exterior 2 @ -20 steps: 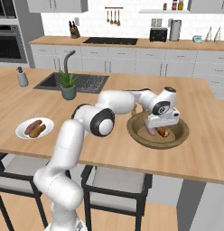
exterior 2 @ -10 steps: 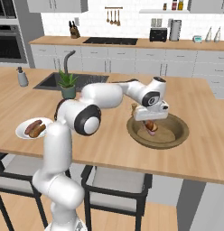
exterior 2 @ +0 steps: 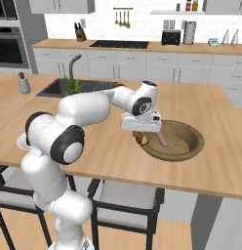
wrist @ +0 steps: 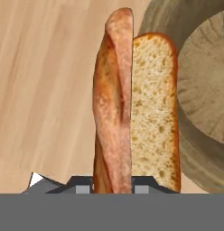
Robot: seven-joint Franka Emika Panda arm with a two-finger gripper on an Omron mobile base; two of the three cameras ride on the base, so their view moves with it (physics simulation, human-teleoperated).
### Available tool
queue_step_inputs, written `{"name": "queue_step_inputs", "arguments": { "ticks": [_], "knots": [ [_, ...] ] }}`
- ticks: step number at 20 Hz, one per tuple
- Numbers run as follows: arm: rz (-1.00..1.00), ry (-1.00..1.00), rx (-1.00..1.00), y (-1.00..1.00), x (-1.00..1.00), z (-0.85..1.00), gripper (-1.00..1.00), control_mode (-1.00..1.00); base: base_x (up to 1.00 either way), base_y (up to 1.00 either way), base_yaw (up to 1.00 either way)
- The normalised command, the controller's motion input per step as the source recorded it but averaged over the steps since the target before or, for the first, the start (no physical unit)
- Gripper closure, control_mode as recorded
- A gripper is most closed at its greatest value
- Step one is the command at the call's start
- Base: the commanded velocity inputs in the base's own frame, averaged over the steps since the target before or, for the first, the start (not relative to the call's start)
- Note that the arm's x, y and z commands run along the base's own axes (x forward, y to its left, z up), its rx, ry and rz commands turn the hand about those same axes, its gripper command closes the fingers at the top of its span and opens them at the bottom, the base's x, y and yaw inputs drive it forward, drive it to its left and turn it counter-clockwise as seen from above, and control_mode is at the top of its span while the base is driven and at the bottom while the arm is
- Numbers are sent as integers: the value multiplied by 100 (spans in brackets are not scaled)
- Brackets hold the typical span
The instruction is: Place one bun and one sausage from the bowl on each plate.
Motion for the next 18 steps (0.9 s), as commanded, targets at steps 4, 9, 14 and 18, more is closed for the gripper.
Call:
{"name": "queue_step_inputs", "arguments": {
  "ticks": [4,9,14,18],
  "knots": [
    [-26,0,-2,100,-71,32,100,-100,0,0,0],
    [-23,-5,-9,100,-57,30,100,-100,0,0,0],
    [-14,-2,-8,96,-17,38,100,-100,0,0,0],
    [-8,1,-1,69,-4,38,100,-100,0,0,0]
  ]
}}
